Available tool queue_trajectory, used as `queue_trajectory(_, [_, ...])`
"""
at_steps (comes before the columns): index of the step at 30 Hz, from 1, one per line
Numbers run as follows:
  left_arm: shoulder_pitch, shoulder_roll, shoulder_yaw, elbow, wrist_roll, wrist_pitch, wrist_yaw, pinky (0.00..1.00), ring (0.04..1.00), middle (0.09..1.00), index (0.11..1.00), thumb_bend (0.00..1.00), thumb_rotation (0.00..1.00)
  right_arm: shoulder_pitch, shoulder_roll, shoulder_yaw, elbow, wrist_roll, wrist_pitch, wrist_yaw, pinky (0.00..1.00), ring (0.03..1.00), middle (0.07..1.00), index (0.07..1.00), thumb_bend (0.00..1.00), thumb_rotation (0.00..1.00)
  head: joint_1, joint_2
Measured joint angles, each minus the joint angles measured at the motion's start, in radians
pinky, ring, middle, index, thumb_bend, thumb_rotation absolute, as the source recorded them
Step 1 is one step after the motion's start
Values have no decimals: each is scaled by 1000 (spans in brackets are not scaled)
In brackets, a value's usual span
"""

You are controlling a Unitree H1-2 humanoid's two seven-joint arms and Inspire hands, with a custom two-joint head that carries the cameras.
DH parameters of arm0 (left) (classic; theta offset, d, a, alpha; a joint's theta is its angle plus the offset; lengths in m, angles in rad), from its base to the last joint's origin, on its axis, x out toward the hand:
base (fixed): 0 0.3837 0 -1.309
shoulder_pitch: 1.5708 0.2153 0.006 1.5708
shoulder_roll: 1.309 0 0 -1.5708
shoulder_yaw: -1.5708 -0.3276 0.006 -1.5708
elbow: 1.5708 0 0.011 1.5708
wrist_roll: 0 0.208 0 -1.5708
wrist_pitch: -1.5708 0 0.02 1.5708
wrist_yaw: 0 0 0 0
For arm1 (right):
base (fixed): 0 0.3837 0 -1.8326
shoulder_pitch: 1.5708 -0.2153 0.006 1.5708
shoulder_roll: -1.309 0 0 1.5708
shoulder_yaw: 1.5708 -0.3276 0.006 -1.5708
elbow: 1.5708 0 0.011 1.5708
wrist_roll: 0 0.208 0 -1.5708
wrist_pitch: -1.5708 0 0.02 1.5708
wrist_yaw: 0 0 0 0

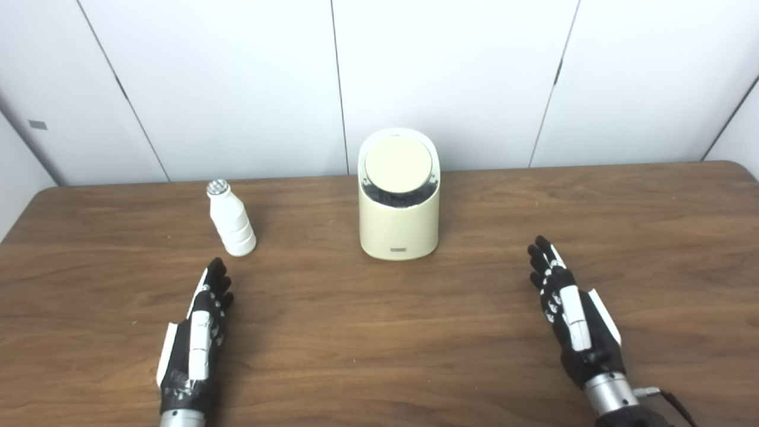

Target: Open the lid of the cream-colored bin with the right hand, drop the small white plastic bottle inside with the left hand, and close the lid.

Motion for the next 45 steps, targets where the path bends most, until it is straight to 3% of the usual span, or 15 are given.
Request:
queue_trajectory(8, [0,3,5,0,-5,0,-9,1000,1000,1000,1000,635,961,0,11,8,-6,-9,4,-5,1000,1000,979,974,701,1000,12,6])
queue_trajectory(14, [0,3,5,0,-3,0,-10,1000,1000,1000,1000,648,957,0,8,9,-20,-23,7,-7,1000,1000,970,977,651,995,28,6])
queue_trajectory(18, [0,3,5,0,2,0,-10,1000,1000,1000,1000,645,950,-2,0,14,-20,-52,9,-8,994,991,977,979,689,859,31,-3])
queue_trajectory(21, [1,3,4,0,6,0,-10,1000,1000,1000,1000,628,954,-25,-8,18,-23,-76,24,-8,955,977,976,980,716,821,35,-15])
queue_trajectory(26, [1,-2,3,0,31,0,-7,1000,1000,1000,1000,637,957,-107,-31,43,-61,-180,82,-16,946,970,962,978,784,840,38,-25])
queue_trajectory(30, [2,-6,2,-1,36,-4,-9,1000,1000,1000,1000,620,977,-189,-57,62,-83,-253,155,-19,980,973,969,977,826,775,34,-29])
queue_trajectory(39, [8,-6,-3,-3,41,-17,-17,1000,1000,1000,1000,606,973,-407,-91,110,-85,-339,273,0,955,972,971,989,855,619,32,-37])
queue_trajectory(45, [21,-13,-11,-19,53,-17,-16,1000,1000,1000,1000,602,988,-535,-95,180,24,-413,277,10,930,981,983,987,919,559,35,-38])
